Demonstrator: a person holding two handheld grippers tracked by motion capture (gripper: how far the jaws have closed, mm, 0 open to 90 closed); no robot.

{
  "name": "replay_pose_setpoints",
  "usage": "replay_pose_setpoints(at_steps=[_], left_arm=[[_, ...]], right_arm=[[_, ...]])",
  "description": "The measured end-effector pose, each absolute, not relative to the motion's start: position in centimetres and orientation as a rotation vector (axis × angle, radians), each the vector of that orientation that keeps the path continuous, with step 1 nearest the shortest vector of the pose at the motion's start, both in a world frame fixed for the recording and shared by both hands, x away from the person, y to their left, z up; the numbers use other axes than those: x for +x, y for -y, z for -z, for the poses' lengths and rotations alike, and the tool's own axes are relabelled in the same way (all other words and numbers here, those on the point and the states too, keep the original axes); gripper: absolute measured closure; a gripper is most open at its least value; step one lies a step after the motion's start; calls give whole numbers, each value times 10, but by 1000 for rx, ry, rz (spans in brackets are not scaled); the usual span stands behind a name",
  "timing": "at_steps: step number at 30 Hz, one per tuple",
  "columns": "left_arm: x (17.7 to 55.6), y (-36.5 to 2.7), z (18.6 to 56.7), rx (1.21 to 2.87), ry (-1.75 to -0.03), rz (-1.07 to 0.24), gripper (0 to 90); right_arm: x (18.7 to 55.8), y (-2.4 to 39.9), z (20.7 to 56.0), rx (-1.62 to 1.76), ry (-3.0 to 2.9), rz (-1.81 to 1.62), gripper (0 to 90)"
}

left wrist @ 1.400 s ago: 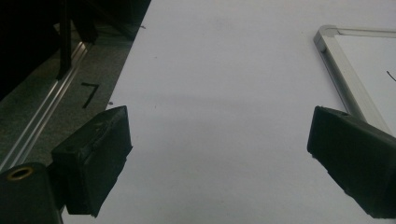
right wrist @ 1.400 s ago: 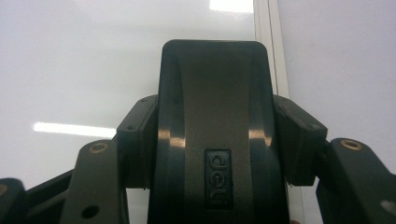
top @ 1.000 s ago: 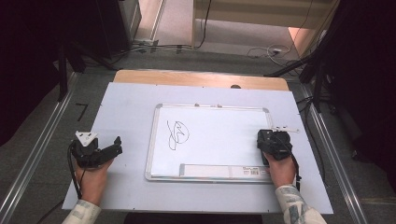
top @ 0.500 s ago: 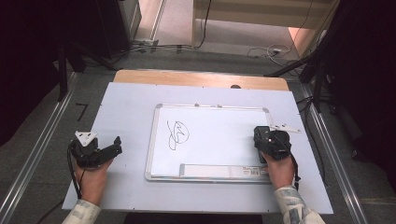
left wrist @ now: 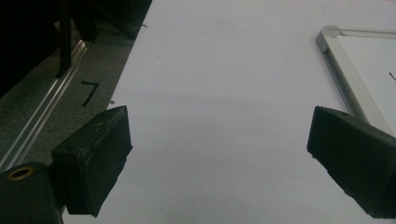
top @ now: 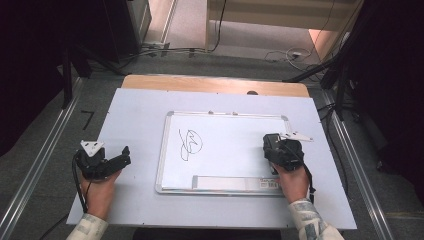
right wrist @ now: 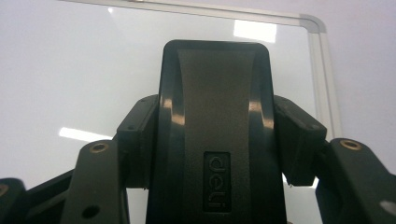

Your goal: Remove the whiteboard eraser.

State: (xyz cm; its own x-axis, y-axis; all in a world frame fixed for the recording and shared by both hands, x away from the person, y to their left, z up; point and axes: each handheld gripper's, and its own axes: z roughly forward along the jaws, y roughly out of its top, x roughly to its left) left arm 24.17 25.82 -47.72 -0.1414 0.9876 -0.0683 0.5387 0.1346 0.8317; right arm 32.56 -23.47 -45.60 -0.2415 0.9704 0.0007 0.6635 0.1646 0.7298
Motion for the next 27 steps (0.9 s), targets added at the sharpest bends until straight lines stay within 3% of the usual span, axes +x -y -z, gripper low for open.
replay_pose_setpoints(at_steps=[27], left_arm=[[239,-258,477,1488,-1744,-883,68]], right_arm=[[329,161,459,1423,-2132,-892,378]])
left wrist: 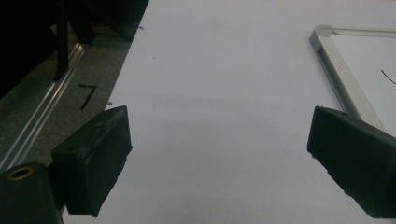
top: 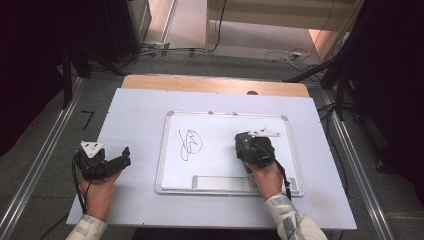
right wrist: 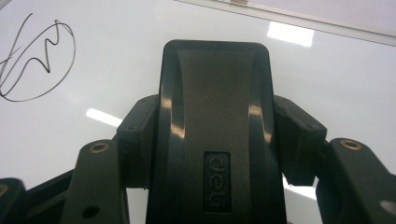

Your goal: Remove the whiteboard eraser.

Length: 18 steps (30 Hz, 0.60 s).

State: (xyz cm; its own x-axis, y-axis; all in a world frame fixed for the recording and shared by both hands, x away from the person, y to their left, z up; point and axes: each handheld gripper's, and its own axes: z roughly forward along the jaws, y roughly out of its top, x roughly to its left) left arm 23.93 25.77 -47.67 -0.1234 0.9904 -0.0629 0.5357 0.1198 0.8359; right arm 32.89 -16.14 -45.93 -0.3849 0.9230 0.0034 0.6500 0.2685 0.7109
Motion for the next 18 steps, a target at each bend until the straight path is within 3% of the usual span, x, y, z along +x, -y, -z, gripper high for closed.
replay_pose_setpoints(at_steps=[18], left_arm=[[239,-259,476,1483,-1742,-876,68]], right_arm=[[333,116,453,1351,-2187,-928,378]])
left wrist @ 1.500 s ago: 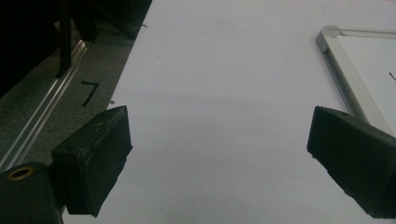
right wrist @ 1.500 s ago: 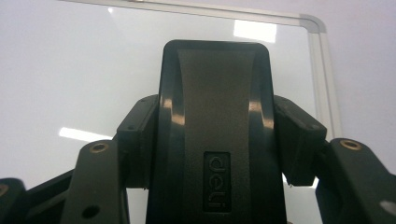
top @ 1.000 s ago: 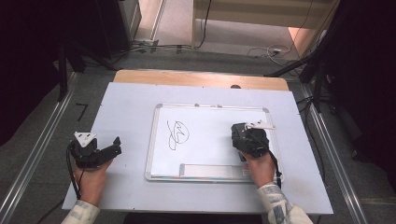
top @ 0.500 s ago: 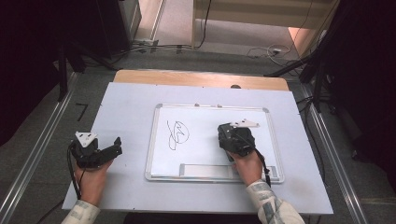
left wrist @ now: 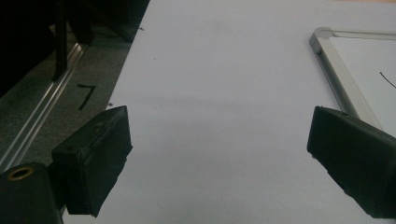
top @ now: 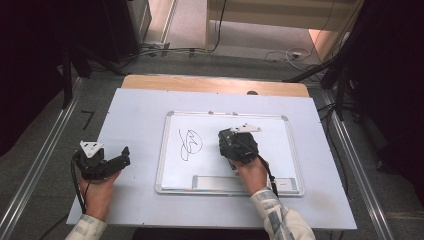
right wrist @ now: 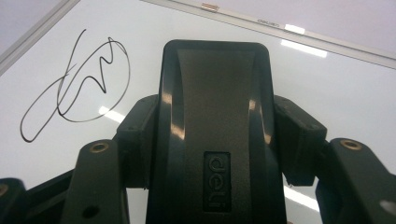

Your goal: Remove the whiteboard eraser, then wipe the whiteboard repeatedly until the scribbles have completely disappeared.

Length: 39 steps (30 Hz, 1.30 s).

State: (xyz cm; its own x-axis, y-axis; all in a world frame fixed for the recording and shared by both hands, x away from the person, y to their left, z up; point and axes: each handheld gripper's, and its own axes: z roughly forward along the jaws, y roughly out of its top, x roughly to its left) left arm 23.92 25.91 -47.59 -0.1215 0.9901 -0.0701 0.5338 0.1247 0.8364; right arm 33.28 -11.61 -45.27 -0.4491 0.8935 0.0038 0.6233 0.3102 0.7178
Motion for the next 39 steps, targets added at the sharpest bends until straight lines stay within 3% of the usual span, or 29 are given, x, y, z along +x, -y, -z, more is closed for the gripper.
replay_pose_setpoints(at_steps=[39], left_arm=[[238,-259,476,1479,-1737,-870,67]], right_arm=[[338,80,462,1315,-2241,-939,377]])
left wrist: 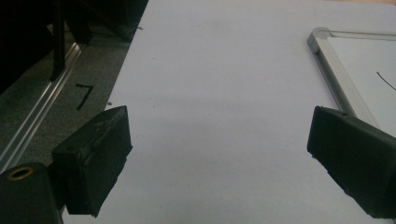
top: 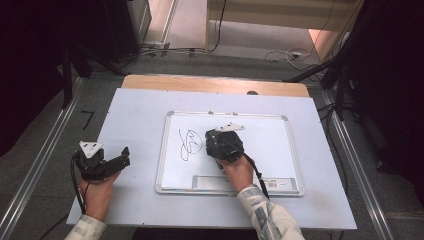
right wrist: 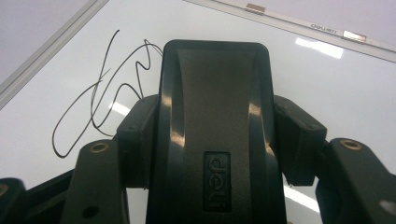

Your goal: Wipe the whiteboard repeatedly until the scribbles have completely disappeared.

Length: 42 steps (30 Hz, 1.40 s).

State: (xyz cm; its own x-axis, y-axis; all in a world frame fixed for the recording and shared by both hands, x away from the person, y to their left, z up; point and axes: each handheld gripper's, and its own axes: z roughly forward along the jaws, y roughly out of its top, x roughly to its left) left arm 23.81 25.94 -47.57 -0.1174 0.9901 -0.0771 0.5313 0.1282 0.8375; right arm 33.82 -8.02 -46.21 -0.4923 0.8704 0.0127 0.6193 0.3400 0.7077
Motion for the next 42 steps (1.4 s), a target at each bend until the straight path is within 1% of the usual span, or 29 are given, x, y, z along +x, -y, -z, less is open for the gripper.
replay_pose_setpoints(at_steps=[17,32,36,42], left_arm=[[238,-259,476,1484,-1736,-868,67],[238,-259,476,1488,-1734,-862,68],[238,-259,476,1486,-1734,-861,67],[239,-260,477,1489,-1733,-858,67]], right_arm=[[344,62,469,1301,-2263,-936,377],[362,52,480,1334,-2241,-873,377],[369,47,488,1345,-2252,-831,378],[373,45,487,1358,-2244,-823,379]])
